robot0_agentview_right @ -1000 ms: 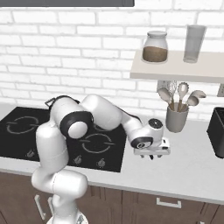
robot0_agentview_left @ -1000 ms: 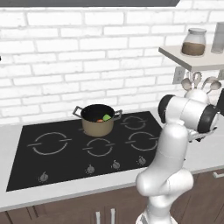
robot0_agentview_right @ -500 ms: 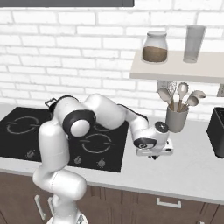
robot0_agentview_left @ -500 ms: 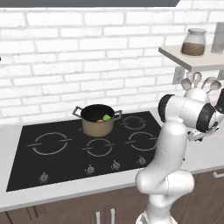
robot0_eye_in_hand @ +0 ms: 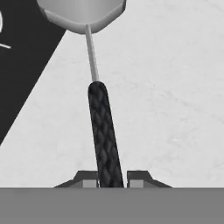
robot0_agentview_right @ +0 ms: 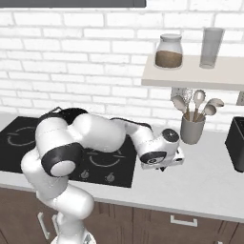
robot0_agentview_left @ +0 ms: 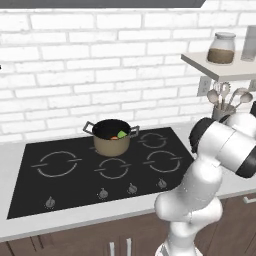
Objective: Put the onion and lemon wedge in the pot. Retrieve the spatula and lightly stir the vegetables in the pot.
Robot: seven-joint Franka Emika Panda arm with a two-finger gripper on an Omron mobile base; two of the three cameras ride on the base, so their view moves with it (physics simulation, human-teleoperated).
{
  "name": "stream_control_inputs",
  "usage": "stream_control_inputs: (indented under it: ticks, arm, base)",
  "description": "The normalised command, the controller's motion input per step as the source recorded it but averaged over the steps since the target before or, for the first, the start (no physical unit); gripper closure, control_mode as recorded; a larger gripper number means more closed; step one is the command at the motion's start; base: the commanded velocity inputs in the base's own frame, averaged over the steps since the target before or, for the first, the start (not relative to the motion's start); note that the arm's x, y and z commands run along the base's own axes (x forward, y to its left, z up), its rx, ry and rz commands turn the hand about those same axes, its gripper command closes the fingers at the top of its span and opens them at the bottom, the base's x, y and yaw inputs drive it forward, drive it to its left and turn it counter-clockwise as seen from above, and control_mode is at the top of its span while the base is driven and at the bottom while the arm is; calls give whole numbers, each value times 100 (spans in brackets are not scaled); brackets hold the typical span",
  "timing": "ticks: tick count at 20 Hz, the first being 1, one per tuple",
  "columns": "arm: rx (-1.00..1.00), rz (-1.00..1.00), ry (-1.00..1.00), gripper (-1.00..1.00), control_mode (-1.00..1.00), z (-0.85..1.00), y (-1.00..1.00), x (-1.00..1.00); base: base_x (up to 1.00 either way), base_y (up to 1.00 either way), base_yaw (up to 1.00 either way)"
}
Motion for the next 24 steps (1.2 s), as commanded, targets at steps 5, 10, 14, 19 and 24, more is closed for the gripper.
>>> stream_control_inputs:
  ticks: [5, 10, 14, 19, 24]
  arm:
    - [-31, 13, -7, 100, -100, 100, 69, -15]
    - [-37, 21, 0, 100, -100, 100, 95, 0]
    - [-37, 23, 0, 100, -100, 100, 89, 0]
    - [-34, 20, 0, 100, -100, 100, 60, 0]
    - [-35, 19, 2, 100, -100, 100, 40, 9]
  base:
    - [0, 0, 0]
    - [0, 0, 0]
    - [0, 0, 0]
    - [0, 0, 0]
    - [0, 0, 0]
